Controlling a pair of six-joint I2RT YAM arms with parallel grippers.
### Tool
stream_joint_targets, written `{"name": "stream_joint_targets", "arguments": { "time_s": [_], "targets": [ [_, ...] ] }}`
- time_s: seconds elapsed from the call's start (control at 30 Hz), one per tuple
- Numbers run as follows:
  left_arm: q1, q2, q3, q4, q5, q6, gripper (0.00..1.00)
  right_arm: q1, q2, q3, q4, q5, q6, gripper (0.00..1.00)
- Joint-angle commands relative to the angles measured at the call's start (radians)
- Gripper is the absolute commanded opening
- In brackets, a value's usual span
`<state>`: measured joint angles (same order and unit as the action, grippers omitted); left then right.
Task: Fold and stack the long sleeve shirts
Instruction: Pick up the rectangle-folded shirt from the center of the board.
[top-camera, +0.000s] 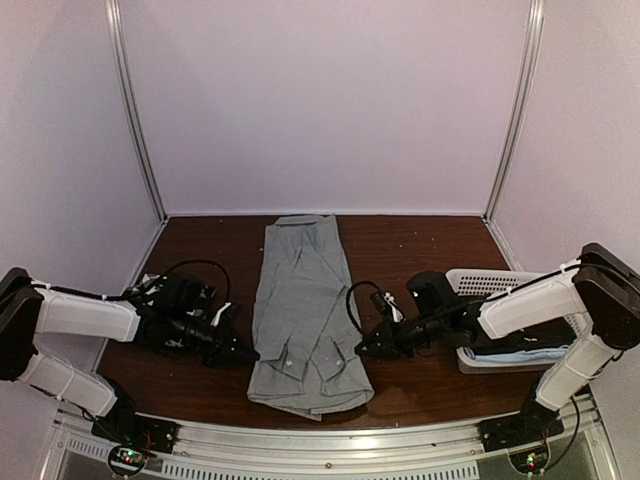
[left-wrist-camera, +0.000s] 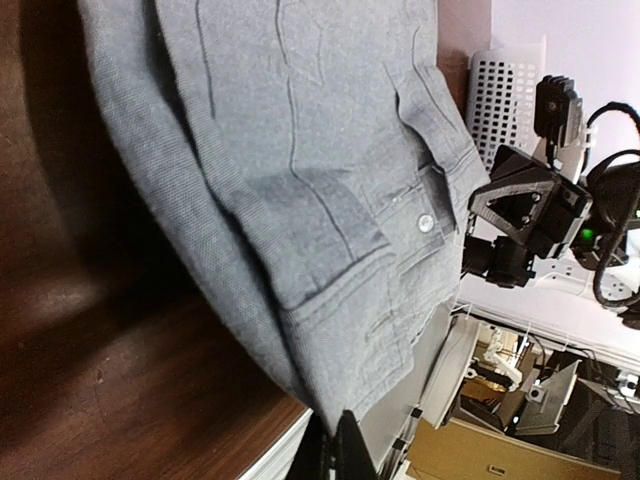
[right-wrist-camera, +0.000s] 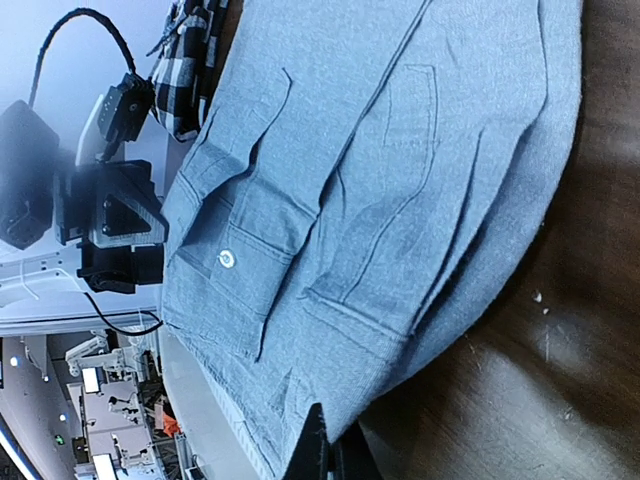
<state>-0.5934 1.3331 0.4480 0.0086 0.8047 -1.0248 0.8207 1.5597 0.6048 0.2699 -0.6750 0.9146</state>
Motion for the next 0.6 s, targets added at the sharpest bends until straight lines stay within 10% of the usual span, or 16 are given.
{"name": "stream_joint_targets", "arguments": {
  "time_s": [0.0, 0.57],
  "targets": [
    [0.065, -0.033, 0.007, 0.1, 0.067, -0.082, 0.0, -0.049, -0.002, 0.048, 0.047, -0.051, 0.019, 0.0],
    [0.293, 0.227, 0.172, 0.282, 0.12, -0.158, 0.0, -0.212, 0.296, 0.327, 0.172, -0.079, 0.084, 0.0]
  ]
}}
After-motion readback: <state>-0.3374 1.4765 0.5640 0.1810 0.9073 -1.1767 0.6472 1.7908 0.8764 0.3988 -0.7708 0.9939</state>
